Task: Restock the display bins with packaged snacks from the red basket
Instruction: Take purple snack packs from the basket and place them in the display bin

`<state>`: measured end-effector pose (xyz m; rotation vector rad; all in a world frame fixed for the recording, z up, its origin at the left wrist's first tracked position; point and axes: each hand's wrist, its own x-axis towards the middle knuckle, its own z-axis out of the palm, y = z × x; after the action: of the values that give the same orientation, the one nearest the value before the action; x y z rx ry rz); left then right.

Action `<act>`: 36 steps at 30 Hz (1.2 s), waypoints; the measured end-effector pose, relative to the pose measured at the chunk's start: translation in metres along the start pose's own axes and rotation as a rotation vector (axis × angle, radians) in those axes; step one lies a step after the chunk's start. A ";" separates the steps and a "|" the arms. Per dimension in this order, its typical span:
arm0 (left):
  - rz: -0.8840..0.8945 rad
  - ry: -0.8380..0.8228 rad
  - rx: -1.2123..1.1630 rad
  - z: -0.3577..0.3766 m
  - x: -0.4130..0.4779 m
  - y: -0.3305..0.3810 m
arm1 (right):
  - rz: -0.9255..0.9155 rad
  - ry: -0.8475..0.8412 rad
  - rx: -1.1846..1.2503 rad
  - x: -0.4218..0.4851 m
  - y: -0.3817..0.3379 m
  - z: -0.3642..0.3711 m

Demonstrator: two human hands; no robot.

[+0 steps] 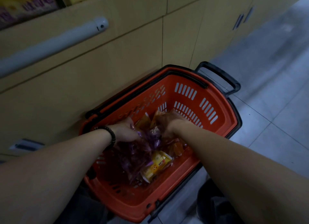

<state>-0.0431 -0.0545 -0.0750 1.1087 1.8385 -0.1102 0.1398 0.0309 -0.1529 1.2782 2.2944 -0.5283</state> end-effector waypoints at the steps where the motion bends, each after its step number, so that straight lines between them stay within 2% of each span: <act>1: -0.003 0.014 -0.020 -0.002 0.004 -0.005 | 0.008 -0.011 -0.003 0.001 -0.001 -0.003; 8: 0.082 0.048 -0.230 -0.023 0.003 -0.017 | -0.020 0.036 0.140 -0.029 0.010 -0.035; 11: 0.118 -0.042 -0.372 -0.033 -0.008 -0.013 | 0.004 0.166 0.242 -0.056 0.018 -0.056; 16: 0.155 -0.138 -0.382 -0.052 -0.035 -0.003 | 0.005 0.333 0.289 -0.109 0.014 -0.086; 20: 0.267 -0.166 -0.418 -0.057 -0.072 0.015 | -0.011 0.499 0.345 -0.170 0.011 -0.097; 25: 0.408 -0.251 -0.599 -0.051 -0.117 0.037 | -0.019 0.651 0.343 -0.231 0.016 -0.120; 28: 0.466 -0.150 -0.752 -0.057 -0.145 0.063 | -0.005 0.724 0.348 -0.256 0.024 -0.153; 30: 0.489 -0.075 -0.750 -0.069 -0.164 0.083 | -0.027 0.765 0.333 -0.269 0.028 -0.179; 36: 0.688 0.225 -0.468 -0.151 -0.223 0.152 | -0.094 0.967 0.234 -0.303 0.039 -0.263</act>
<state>-0.0040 -0.0330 0.2308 1.3732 1.4575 0.8289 0.2600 -0.0177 0.2286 1.8198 3.1440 -0.2137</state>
